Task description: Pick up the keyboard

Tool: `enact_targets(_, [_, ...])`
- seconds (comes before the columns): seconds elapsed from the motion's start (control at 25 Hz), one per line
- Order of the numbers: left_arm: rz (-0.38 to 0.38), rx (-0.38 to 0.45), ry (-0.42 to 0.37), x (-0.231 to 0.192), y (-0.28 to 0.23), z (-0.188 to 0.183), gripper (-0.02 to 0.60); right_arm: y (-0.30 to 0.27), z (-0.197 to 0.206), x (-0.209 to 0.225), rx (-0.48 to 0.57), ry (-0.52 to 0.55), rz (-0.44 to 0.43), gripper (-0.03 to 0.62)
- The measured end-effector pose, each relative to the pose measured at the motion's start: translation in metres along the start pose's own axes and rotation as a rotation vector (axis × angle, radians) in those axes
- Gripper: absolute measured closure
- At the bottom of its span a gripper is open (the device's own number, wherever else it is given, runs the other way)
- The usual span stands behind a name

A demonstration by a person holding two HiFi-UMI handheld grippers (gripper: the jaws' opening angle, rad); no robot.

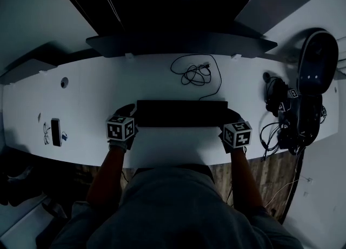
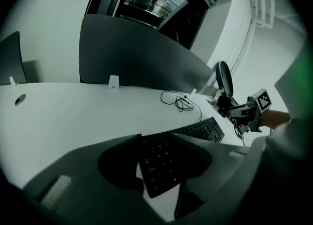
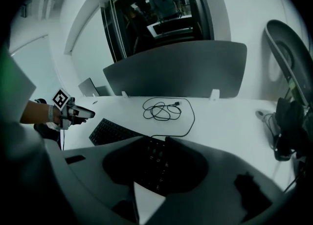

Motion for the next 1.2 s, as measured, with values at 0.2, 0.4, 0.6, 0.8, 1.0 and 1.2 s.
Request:
enact_targets(0.2, [0.010, -0.039, 0.036, -0.006, -0.014, 0.002, 0.368, -0.008, 0.010, 0.027, -0.018, -0.105, 0.005, 0.438])
enact_targets(0.4, [0.034, -0.086, 0.061, -0.009, -0.030, 0.001, 0.310, -0.017, 0.020, 0.050, -0.058, -0.170, 0.007, 0.403])
enact_targets(0.6, [0.039, -0.107, 0.080, -0.011, -0.039, 0.000, 0.290, -0.027, 0.034, 0.069, -0.103, -0.259, 0.006, 0.360])
enact_targets(0.8, [0.053, -0.132, 0.100, -0.011, -0.048, 0.002, 0.272, -0.034, 0.039, 0.081, -0.118, -0.316, 0.013, 0.335])
enact_targets(1.0, [0.072, -0.151, 0.146, -0.012, -0.054, 0.004, 0.261, -0.043, 0.041, 0.087, -0.135, -0.342, -0.010, 0.318])
enact_targets(1.2, [0.113, -0.162, 0.205, -0.013, -0.060, 0.004, 0.252, -0.050, 0.041, 0.091, -0.142, -0.349, -0.041, 0.312])
Point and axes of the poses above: the fingertips, and each gripper's own axes: y backward along the fingers, x to its right, z out of its underside, the point moved 7 cm from there along y, backward along the fingers, and after that the axes turned 8 degrees about -z, right-handed, at the moved point
